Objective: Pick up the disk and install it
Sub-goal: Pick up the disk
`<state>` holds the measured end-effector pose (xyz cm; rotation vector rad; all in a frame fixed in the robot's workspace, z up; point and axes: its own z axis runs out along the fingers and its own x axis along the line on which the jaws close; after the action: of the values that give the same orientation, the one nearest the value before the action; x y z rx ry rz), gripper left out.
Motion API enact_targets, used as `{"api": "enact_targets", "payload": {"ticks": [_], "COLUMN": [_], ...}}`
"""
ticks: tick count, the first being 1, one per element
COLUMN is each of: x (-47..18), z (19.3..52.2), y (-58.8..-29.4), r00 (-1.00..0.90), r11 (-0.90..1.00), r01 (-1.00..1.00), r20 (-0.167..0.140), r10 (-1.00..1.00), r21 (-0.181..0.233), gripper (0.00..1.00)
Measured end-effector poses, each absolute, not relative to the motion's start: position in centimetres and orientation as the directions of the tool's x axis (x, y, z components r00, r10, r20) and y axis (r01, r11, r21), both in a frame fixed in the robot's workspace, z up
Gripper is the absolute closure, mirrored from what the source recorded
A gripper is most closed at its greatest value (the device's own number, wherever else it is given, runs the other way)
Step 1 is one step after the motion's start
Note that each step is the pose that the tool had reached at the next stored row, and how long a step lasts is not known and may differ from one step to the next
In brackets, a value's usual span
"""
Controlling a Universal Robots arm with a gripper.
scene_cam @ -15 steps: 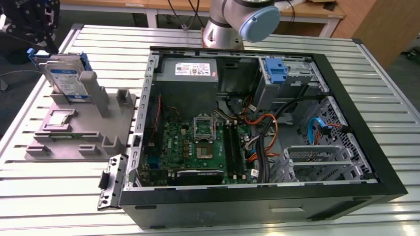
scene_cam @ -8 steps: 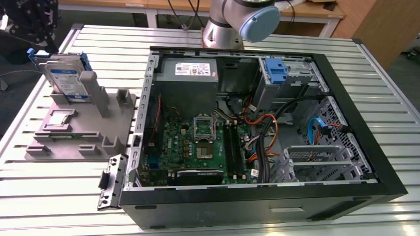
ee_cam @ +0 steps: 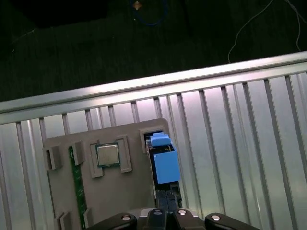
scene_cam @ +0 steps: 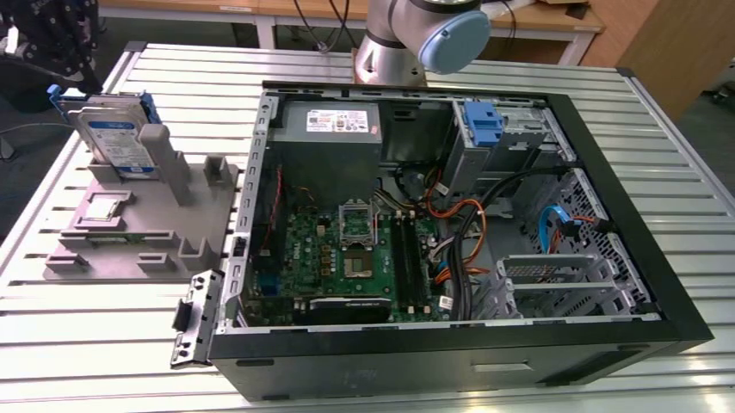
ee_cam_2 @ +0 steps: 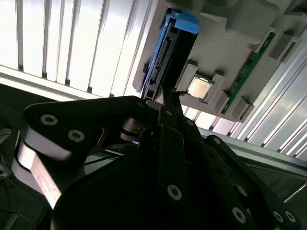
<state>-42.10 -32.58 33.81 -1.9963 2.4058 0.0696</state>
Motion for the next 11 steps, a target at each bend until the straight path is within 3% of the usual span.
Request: {"api": "enact_targets", "payload": {"ticks": [11], "x": [-42.10], "z": [33.77], "y": [-32.58], "r00": [-0.115], "r11": [0.114], "r01": [-0.993], "r20": [-0.043], "r10": [-0.992], "r21": [0.025], "gripper": [0.89]}}
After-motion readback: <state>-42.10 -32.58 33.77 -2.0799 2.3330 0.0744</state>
